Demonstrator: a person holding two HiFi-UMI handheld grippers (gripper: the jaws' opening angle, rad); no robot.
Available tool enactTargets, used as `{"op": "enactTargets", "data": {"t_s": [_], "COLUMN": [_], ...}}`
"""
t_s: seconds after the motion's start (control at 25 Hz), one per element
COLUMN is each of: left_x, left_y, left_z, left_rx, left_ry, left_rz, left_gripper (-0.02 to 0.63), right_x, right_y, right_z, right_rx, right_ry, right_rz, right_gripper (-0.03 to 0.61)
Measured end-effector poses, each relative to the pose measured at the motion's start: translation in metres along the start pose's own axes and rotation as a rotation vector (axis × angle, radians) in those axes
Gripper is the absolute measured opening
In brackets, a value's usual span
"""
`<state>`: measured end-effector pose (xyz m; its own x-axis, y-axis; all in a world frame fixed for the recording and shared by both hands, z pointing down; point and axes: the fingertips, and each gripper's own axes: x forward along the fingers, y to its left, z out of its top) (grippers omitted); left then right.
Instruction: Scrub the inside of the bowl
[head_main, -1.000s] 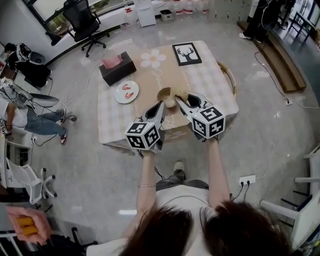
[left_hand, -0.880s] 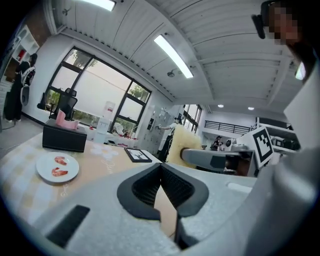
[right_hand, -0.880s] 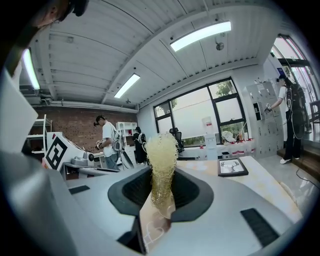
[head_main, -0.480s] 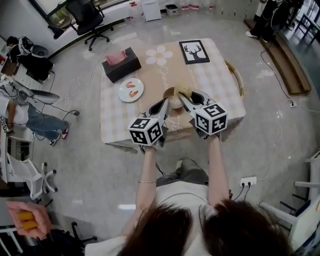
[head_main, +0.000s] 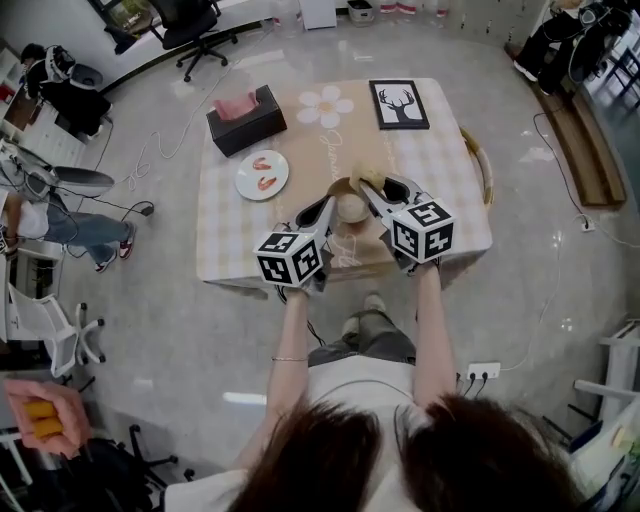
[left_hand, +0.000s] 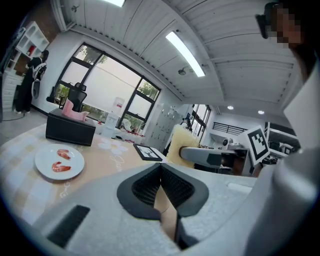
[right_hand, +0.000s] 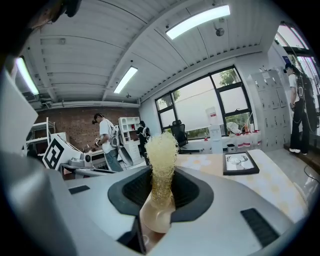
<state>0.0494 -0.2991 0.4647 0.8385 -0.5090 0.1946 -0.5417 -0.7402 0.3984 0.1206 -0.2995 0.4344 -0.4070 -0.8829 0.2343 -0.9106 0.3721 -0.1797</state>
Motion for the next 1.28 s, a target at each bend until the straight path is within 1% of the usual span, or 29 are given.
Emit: {"op": "enactTargets", "data": {"t_s": [0.12,0.32,0.56,0.72,0.88,0.96,1.08,1.12,1.16,1.2,1.28], "left_x": [0.005,0.007,0.004,0.004,0.006,0.007,0.008,0.009,0.01,0.011,0.012], "left_y": [0.006,0.023,0.041,0.043,0.041,0.042,0.045,0.046,0.046,0.047,0.047], "left_z": [-0.003,-0.016,-0.035,-0.046,-0.055,-0.057,-0.061,-0.062,-0.063,-0.062,-0.062], "left_rx": [-0.05,-0.105,-0.187,-0.23,-0.296,-0.33,-0.361,-0.374,-0.392,-0.412,-0.437], "left_ry": [0.011,0.062,0.107,0.123,0.12,0.111,0.1,0.096,0.088,0.075,0.056], "left_rz": [0.012,0.078,0.153,0.175,0.153,0.151,0.171,0.177,0.177,0.174,0.175], "left_gripper": [0.011,0.011,0.011,0.012,0.014,0.015,0.021,0.036,0.074,0.088,0.094], "right_x": [0.008,0.024,0.047,0.056,0.062,0.064,0.066,0.067,0.068,0.07,0.073], "right_y": [-0.007,-0.015,-0.016,-0.017,-0.016,-0.014,-0.013,-0.013,-0.013,-0.013,-0.012], "right_z": [0.002,-0.001,-0.006,-0.01,-0.017,-0.022,-0.032,-0.035,-0.037,-0.039,-0.043], "right_rx": [-0.014,-0.053,-0.167,-0.201,-0.242,-0.28,-0.345,-0.373,-0.407,-0.444,-0.521], "right_ry": [0.022,0.08,0.175,0.215,0.249,0.268,0.304,0.319,0.333,0.349,0.381], "right_rz": [0.026,0.077,0.176,0.227,0.28,0.32,0.375,0.39,0.405,0.418,0.44], "right_gripper": [0.095,0.095,0.095,0.095,0.095,0.095,0.095,0.095,0.095,0.095,0.095]}}
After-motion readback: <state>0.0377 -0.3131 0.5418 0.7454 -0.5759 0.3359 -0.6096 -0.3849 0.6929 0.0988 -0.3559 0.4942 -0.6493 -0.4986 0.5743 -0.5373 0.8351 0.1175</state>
